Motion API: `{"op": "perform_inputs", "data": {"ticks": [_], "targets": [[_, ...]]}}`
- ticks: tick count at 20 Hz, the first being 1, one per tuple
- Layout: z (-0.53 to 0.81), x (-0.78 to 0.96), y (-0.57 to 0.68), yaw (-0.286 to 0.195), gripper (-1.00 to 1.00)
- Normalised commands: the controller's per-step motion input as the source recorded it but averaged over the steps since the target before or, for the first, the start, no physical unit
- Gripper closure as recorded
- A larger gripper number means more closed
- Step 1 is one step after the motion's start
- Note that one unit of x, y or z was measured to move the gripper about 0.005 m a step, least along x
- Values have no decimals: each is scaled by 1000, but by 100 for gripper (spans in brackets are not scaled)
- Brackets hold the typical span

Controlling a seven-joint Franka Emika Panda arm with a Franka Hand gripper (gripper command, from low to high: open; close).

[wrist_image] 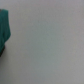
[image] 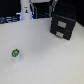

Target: Open the kcup holder, insert the kcup into the holder, and close the kcup holder

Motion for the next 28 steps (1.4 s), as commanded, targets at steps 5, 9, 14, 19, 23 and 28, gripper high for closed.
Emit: {"op": "perform_inputs", "data": {"ticks": [5,9,14,19,23,28], "targets": [[142,-237,265,-79,-100],[108,-475,508,-200,-100],[24,-498,556,-181,-100],[0,-449,649,-166,-100],[-9,-373,700,-167,-100],[-97,-291,710,-183,-100]]}}
